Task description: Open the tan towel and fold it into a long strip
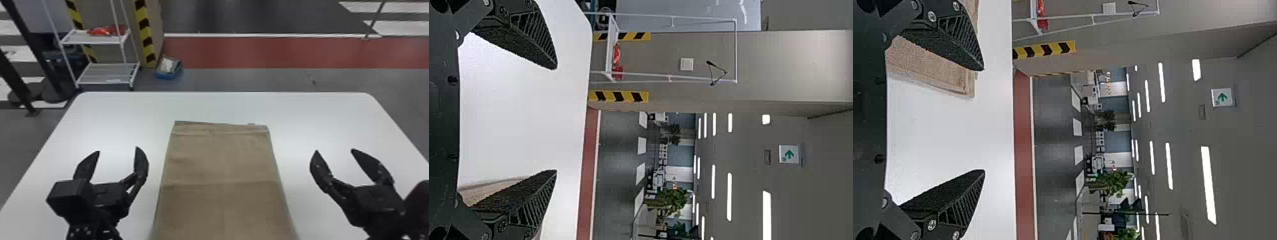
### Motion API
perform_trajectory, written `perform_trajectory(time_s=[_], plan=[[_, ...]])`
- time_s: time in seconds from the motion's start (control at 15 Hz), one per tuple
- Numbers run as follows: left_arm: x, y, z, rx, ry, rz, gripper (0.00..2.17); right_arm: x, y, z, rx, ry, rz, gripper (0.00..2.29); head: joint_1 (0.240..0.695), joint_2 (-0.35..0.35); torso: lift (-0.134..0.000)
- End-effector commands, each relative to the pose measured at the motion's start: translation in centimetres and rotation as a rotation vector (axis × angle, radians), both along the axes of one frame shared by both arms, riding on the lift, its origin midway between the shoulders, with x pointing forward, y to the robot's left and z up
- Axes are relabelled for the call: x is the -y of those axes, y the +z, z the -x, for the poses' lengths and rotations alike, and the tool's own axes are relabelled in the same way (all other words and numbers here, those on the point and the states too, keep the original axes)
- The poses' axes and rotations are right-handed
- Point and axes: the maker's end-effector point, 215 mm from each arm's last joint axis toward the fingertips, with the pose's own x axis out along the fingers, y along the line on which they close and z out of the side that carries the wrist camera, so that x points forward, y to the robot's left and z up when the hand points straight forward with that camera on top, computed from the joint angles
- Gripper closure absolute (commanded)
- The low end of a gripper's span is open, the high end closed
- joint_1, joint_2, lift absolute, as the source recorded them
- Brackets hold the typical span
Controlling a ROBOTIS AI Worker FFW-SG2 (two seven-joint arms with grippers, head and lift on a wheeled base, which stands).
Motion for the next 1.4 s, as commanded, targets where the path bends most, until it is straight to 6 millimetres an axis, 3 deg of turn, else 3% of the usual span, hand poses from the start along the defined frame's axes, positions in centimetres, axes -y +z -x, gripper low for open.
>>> perform_trajectory(time_s=[0.0,0.67,1.13,1.33], plan=[[0.0,0.0,0.0,0.0,0.001,0.001,0.15,-0.2,0.0,-0.1,0.0,0.004,0.0,0.16,0.695,0.006,-0.125],[1.6,1.4,-1.0,0.028,-0.067,-0.003,0.15,1.0,-0.7,0.2,-0.01,-0.012,0.011,0.16,0.695,-0.02,-0.125],[2.1,0.3,-1.1,-0.018,-0.077,-0.004,0.15,1.5,-0.1,0.5,-0.005,-0.019,0.018,0.16,0.695,-0.033,-0.125],[3.5,1.8,-2.9,0.005,-0.143,-0.007,0.17,1.7,0.0,0.7,-0.004,-0.021,0.02,0.16,0.695,-0.044,-0.125]])
